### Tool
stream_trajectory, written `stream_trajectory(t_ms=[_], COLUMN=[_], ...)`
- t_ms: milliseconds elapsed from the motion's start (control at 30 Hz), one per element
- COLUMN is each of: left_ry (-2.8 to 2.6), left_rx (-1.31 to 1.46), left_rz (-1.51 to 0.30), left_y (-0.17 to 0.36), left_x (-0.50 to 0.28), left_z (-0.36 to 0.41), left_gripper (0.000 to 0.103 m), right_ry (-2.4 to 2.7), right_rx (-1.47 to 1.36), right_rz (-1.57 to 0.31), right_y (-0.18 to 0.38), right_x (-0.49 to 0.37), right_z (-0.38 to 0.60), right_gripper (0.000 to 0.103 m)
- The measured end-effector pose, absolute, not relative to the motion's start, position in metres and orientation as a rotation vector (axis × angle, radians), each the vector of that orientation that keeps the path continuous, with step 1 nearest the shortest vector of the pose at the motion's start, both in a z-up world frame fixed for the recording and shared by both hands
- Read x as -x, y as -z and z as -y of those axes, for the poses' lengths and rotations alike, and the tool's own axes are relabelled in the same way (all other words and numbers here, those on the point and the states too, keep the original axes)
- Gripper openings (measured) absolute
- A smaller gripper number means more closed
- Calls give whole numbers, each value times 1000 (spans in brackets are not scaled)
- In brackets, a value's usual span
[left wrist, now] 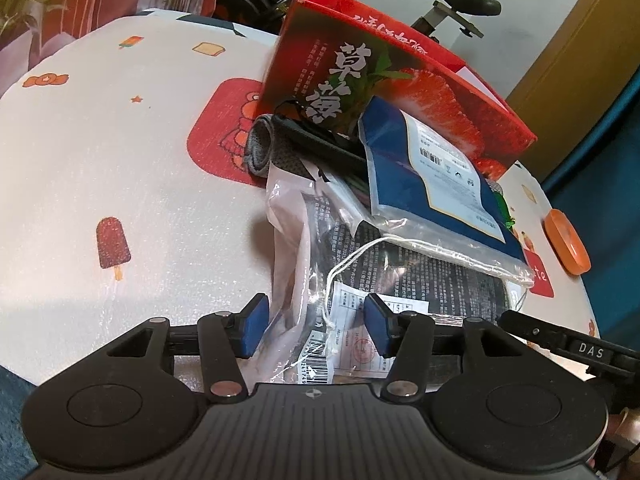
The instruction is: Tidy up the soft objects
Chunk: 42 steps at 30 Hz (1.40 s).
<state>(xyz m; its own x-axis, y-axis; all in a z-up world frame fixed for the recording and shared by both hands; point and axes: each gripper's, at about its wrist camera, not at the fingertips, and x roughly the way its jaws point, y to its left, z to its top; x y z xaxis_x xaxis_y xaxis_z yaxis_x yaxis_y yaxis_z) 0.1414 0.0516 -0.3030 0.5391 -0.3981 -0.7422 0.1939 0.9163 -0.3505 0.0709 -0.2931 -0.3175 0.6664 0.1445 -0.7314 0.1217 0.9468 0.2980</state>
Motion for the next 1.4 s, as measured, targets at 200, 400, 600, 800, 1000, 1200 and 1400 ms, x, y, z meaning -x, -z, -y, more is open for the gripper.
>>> stream_trajectory(t_ms=[200,400,600,800,1000,1200,1400], left_ry=[351,349,353,348,342,343,347], left_rx=[249,244,233,264,266,253,257], left_rz=[-944,-943,-945,-967,-961,-922,-870], left_y=[308,309,309,303,284,263,242], left_x=[-143,-142,-142,-142,-134,-119,-101], left_z=[-52,-51,-48,-53,-58,-61,-71], left_gripper=[57,56,55,55,55,55,55], right_ry=[-107,-180,-167,-180,-200,-218,-236], right_rx=[-332,-353,-317,-288,-317,-288,-229], right_rz=[-854,-872,-872,-890,-876,-833,-753], right_y=[317,314,305,287,266,245,219], right_x=[-74,-74,-73,-71,-63,-51,-39], right_z=[282,274,272,268,268,260,251], right_gripper=[75,57,45,44,44,44,44])
